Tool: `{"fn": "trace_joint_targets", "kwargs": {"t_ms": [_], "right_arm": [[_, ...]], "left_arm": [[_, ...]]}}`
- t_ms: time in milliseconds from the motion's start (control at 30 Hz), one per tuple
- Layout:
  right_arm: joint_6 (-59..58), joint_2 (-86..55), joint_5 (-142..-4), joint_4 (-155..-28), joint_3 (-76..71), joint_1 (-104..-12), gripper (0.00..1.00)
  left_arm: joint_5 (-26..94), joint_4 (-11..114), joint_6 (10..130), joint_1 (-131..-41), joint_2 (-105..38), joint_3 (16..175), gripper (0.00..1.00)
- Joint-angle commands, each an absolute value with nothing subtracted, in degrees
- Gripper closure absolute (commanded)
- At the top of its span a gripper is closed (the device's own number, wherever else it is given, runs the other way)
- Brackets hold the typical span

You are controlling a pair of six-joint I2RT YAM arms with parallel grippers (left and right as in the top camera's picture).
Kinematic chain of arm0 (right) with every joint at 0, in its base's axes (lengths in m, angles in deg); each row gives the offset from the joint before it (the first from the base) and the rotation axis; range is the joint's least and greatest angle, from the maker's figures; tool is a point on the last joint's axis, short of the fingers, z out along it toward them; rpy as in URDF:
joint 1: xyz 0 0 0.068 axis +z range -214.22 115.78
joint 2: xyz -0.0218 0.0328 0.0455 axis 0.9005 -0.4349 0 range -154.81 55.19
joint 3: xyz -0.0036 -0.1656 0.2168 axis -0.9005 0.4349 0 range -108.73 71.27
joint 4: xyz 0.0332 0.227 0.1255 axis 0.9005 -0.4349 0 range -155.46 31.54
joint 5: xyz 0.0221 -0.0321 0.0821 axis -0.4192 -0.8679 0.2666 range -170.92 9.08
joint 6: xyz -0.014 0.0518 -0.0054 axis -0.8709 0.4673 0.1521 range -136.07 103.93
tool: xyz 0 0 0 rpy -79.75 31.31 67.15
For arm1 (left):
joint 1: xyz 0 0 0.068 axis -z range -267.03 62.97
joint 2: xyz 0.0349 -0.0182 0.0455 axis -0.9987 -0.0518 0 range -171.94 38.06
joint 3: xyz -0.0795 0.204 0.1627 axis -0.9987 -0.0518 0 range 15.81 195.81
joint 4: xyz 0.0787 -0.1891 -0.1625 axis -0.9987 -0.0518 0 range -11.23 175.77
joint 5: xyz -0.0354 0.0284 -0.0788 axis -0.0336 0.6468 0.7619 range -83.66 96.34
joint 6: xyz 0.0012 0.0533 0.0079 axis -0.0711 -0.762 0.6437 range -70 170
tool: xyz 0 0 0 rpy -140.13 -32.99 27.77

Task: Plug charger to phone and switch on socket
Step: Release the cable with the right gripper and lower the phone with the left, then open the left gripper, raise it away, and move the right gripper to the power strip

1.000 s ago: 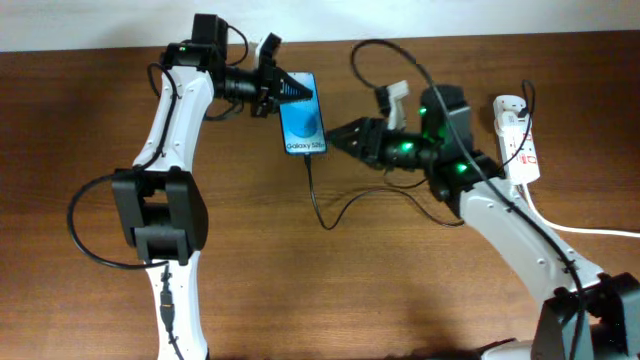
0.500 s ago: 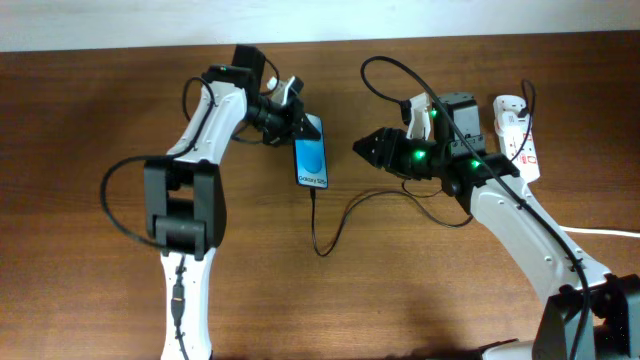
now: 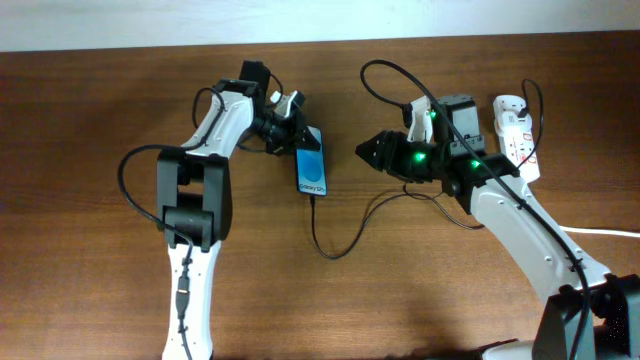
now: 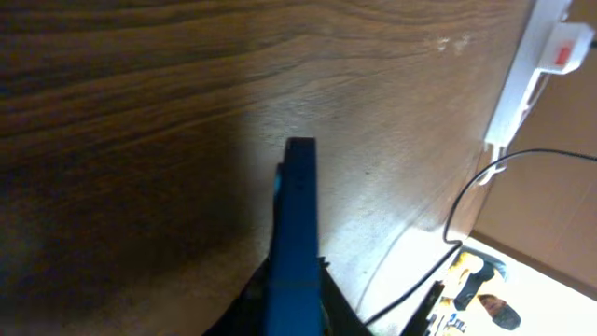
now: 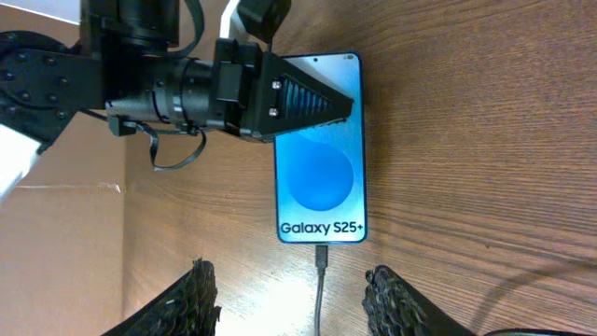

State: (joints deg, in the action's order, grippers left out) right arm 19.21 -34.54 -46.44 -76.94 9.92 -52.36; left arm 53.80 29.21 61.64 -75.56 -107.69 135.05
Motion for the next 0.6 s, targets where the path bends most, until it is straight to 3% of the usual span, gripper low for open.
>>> {"fn": "trace_joint_targets", "kwargs": {"t_ms": [0, 100, 267, 433, 567], "right_arm": [[18.2, -33.6, -47.1, -76.9, 9.3, -52.6, 0.46], [18.2, -33.6, -47.1, -77.0, 9.3, -52.6, 0.46], [15.6, -33.6, -47.2, -78.2, 9.3, -52.6, 0.46], [15.6, -33.6, -47.9, -78.2, 9.3, -52.6, 0.45], [15.6, -33.6, -48.4, -78.3, 9.3, -52.6, 0.42]], "left_arm": [[54.5, 29.2, 61.3, -75.8, -109.1, 134.9, 0.74], [54.5, 29.2, 61.3, -75.8, -109.1, 134.9, 0.64], [45.1, 26.7, 66.2, -76.8, -109.0, 135.6, 0.65], [33.2, 20.6, 66.8, -77.1, -109.0, 138.7, 0.52], [25.7, 18.3, 66.7, -76.8, -109.0, 139.4, 0.49]]}}
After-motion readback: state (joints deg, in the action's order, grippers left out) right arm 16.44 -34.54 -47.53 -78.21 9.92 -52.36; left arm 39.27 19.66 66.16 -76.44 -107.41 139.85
